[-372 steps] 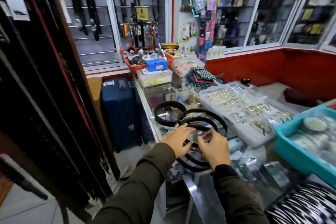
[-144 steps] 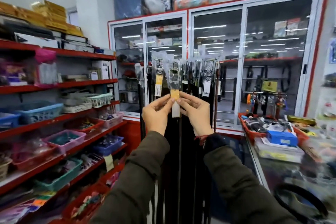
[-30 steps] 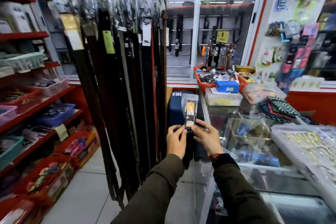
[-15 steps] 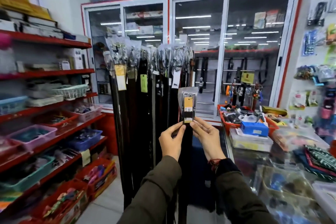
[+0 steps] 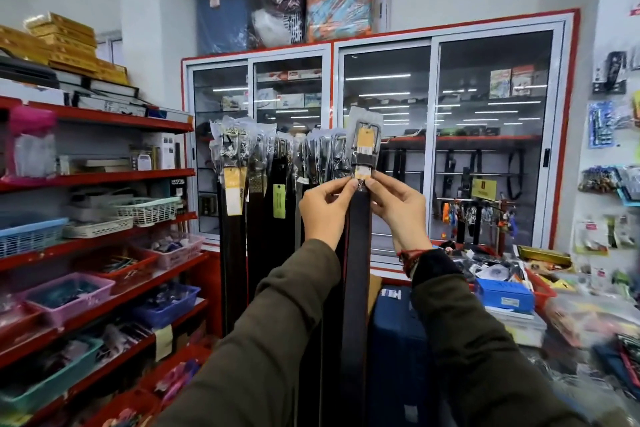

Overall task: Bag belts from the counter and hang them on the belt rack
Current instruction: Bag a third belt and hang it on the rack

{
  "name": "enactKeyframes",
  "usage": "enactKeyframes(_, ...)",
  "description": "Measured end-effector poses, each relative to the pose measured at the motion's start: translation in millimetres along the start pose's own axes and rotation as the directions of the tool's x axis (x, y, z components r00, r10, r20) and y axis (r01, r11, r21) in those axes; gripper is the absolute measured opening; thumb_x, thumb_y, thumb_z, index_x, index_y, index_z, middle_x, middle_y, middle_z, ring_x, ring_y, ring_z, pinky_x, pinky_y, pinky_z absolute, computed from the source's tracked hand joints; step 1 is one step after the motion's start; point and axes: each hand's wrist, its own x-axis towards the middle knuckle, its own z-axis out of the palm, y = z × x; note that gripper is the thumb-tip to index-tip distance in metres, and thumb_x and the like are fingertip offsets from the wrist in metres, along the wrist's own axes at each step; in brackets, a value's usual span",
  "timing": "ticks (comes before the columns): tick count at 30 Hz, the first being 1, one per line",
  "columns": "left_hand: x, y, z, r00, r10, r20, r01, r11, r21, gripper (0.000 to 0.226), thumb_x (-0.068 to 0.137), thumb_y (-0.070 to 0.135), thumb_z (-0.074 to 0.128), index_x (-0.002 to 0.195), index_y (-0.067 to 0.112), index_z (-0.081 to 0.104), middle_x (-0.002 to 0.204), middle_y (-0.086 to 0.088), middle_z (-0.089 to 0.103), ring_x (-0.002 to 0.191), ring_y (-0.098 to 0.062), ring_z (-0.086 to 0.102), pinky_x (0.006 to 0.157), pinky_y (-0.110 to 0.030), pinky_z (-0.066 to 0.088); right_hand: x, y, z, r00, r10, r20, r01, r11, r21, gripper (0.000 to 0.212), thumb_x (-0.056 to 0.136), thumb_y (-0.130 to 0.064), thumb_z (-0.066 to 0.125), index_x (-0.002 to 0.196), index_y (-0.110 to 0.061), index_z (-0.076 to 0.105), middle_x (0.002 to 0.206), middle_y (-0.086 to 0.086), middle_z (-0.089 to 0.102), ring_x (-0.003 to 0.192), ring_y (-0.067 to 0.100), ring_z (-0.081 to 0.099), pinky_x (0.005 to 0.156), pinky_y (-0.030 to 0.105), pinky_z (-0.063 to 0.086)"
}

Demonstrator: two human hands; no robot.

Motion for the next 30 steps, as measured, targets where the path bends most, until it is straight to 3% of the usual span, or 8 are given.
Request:
enactKeyframes(7,9.4,2.8,4.5,0.99,-0.117,0.08,0.127,0.984,-0.128,0.022,0.088,0.014,0.073,0.106,0.001,0.076,0.09,-0.012,0.075,0.076,-0.016,0.071,0.054,-0.016,0.056,19.4,-1.4,-5.6,0.999,0.054,-0.007,-0.054,0.997,-0.047,0.027,0.087,-0.008,0.074,0.112,0.004,0.072,0.104,0.022,0.075,0.089,0.024,0.074,0.079,0.03,0.063)
enactKeyframes(11,8.4,-17.0,5.1,0.983,-0.166,0.079,0.178,0.967,-0.182,0.025,0.088,0.017,0.074,0.108,0.002,0.076,0.101,-0.018,0.078,0.095,-0.03,0.075,0.062,-0.025,0.062,19.8,9.4,-4.9,0.997,0.079,0.018,-0.078,0.996,-0.043,0.031,0.088,-0.005,0.071,0.116,0.009,0.069,0.081,0.009,0.075,0.062,0.006,0.072,0.06,0.02,0.059)
enactKeyframes(13,12.1,-25.1,6.3,0.984,-0.164,0.07,0.174,0.969,-0.173,0.024,0.089,0.018,0.074,0.108,0.004,0.076,0.1,-0.017,0.078,0.098,-0.032,0.075,0.065,-0.029,0.064,23.7,13.7,-5.4,0.996,0.085,0.017,-0.084,0.995,-0.048,0.034,0.089,-0.006,0.071,0.12,0.007,0.067,0.092,0.014,0.076,0.066,0.008,0.073,0.059,0.02,0.058)
enactKeyframes(15,16.8,-32.5,6.7,0.991,-0.113,0.067,0.117,0.991,-0.062,0.024,0.089,0.021,0.073,0.111,0.011,0.075,0.096,-0.011,0.078,0.095,-0.031,0.075,0.073,-0.039,0.065,27.5,18.3,-7.4,1.0,0.0,0.005,0.001,0.974,-0.227,0.043,0.091,-0.01,0.07,0.132,-0.002,0.06,0.113,0.016,0.074,0.081,0.015,0.075,0.067,0.027,0.062)
enactKeyframes(17,19.4,-38.0,4.4,0.995,-0.014,0.098,0.002,0.993,0.121,0.033,0.09,0.024,0.07,0.123,0.019,0.069,0.099,-0.002,0.075,0.091,-0.025,0.075,0.082,-0.046,0.063,28.6,24.0,-12.5,0.962,-0.257,0.091,0.257,0.742,-0.62,0.058,0.095,-0.015,0.062,0.149,-0.02,0.041,0.138,0.004,0.062,0.098,0.016,0.071,0.081,0.036,0.061)
enactKeyframes(20,23.7,-40.1,0.6,0.94,0.249,0.234,-0.335,0.806,0.488,0.066,0.092,0.028,0.065,0.151,0.028,0.037,0.143,0.0,0.054,0.111,-0.024,0.068,0.094,-0.044,0.058,31.9,31.3,-16.1,0.792,-0.44,0.424,0.561,0.25,-0.789,0.071,0.099,-0.014,0.048,0.159,-0.03,0.013,0.166,-0.008,0.02,0.138,0.017,0.047,0.092,0.039,0.056)
enactKeyframes(24,45.0,-39.6,-3.9,0.789,0.408,0.46,-0.608,0.407,0.682,0.095,0.09,0.039,0.061,0.159,0.027,-0.004,0.17,0.002,-0.004,0.153,-0.025,0.025,0.109,-0.038,0.049,57.5,40.9,-23.7,0.74,-0.411,0.532,0.621,0.112,-0.776,0.067,0.103,-0.022,0.041,0.161,-0.022,0.007,0.17,-0.003,0.001,0.158,0.023,-0.004,0.124,0.049,0.022)
enactKeyframes(30,81.1,-56.2,-11.9,0.786,0.306,0.537,-0.598,0.159,0.786,0.103,0.089,0.057,0.054,0.158,0.02,-0.012,0.169,-0.001,-0.016,0.157,-0.029,-0.008,0.126,-0.05,0.018,88.6,53.2,-24.5,0.775,-0.23,0.589,0.612,0.041,-0.79,0.072,0.103,-0.032,0.04,0.16,-0.029,-0.003,0.17,-0.009,0.0,0.157,0.021,-0.007,0.124,0.055,0.016)
